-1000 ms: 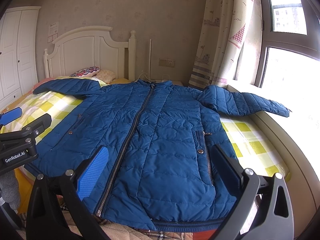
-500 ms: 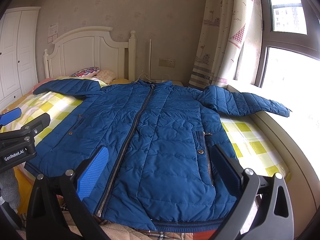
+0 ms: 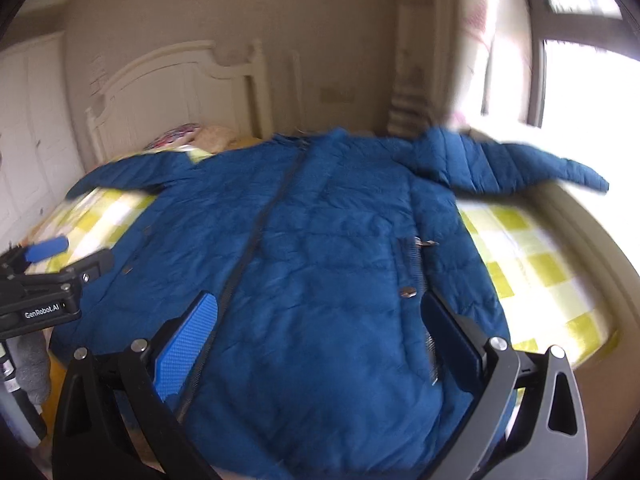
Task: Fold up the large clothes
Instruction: 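Grasp the blue jacket sleeve with the right tool and fold it across the body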
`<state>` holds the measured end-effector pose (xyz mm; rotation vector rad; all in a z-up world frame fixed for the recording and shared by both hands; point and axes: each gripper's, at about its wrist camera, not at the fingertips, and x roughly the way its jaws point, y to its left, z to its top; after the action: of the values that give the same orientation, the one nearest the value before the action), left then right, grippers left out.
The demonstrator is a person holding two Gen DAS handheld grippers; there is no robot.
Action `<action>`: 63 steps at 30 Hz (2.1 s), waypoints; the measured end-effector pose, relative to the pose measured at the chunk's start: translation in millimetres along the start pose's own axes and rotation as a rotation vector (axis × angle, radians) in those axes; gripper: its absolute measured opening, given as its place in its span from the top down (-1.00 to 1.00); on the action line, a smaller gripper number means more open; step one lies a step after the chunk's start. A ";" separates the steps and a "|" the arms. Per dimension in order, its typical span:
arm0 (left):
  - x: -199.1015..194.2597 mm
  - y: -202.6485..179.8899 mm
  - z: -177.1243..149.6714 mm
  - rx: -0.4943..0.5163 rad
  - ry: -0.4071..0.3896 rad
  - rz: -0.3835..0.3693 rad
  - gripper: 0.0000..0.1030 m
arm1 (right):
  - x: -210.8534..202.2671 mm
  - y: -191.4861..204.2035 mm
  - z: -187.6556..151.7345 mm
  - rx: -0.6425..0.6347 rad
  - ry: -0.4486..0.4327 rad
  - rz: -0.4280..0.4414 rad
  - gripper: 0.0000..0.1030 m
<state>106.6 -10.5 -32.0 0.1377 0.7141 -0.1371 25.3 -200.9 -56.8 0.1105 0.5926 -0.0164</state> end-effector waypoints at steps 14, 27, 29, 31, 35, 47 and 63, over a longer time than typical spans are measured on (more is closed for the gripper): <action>207.2 49.5 77.9 -0.154 0.227 0.016 -0.91 | 158.8 -238.3 106.3 0.534 0.005 -0.329 -0.89; 208.5 51.8 75.6 -0.143 0.237 -0.011 -0.91 | 189.2 -213.8 181.6 0.353 -0.139 -0.402 0.70; 207.9 52.6 75.5 -0.148 0.233 -0.017 -0.91 | 193.0 -149.2 194.3 0.159 -0.145 -0.311 0.70; 207.5 53.0 75.8 -0.149 0.230 -0.020 -0.91 | 201.9 -86.9 190.8 0.006 -0.116 -0.196 0.70; 206.4 54.1 75.3 -0.150 0.228 -0.026 -0.91 | 246.9 1.4 153.2 -0.199 0.130 0.000 0.12; 205.5 53.4 73.7 -0.149 0.224 -0.024 -0.91 | 162.9 -139.6 115.7 0.397 0.107 0.223 -0.61; 206.6 51.0 73.4 -0.127 0.235 -0.008 -0.91 | 207.3 -147.9 175.9 0.563 -0.106 0.079 0.63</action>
<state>316.9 10.9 -109.4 0.0293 0.9554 -0.0831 288.1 -363.7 -42.3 0.6750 0.4637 -0.1121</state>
